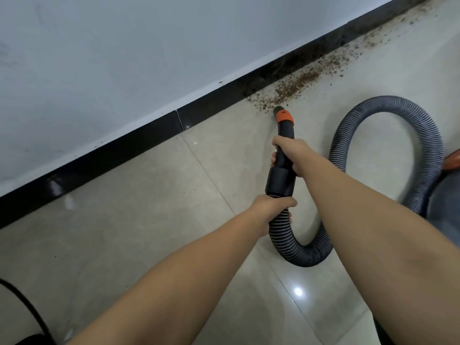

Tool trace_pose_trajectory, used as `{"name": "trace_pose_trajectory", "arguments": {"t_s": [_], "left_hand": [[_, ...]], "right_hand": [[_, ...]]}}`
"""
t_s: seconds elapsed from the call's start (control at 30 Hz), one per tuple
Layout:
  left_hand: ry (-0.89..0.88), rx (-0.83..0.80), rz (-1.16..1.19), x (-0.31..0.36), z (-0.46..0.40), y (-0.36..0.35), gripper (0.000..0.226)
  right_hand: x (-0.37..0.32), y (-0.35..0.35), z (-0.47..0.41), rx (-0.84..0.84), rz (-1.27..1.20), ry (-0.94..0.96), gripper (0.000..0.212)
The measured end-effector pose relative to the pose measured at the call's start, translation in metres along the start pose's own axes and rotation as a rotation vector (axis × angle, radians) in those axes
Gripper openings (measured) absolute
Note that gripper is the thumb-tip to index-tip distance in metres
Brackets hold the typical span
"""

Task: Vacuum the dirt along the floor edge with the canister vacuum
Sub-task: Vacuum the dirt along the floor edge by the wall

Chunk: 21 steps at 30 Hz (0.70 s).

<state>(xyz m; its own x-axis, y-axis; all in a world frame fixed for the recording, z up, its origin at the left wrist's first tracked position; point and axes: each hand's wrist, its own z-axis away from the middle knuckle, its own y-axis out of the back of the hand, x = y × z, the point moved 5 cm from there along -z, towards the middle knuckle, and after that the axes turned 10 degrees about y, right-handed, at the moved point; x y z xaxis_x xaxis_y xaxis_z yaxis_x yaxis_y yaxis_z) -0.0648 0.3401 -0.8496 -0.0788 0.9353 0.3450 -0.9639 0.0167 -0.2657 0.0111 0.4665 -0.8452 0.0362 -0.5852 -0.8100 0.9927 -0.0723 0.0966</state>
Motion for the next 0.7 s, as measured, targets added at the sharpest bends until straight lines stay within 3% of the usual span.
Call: {"name": "trace_pose_trajectory", "arguments": {"t_s": [0.2,0.43,0.57,0.7], "left_hand": [[0.035,0.042,-0.045,-0.006,0.021,-0.005,0.014],[0.151,0.077,-0.261,-0.002,0.089,-0.026,0.014],[0.086,0.075,-0.31,0.015,0.112,-0.02,0.016],[0.017,0.029,-0.317,0.046,0.112,-0.011,0.013]], "right_hand": [[0.003,-0.003,0.014,-0.08,-0.018,-0.033,0.012],[-0.009,0.014,0.058,-0.16,-0.081,-0.133,0.019],[-0.049,0.004,0.076,-0.194,-0.054,-0.093,0.023],[-0.079,-0.005,0.065,-0.123,-0.046,-0.076,0.033]]}}
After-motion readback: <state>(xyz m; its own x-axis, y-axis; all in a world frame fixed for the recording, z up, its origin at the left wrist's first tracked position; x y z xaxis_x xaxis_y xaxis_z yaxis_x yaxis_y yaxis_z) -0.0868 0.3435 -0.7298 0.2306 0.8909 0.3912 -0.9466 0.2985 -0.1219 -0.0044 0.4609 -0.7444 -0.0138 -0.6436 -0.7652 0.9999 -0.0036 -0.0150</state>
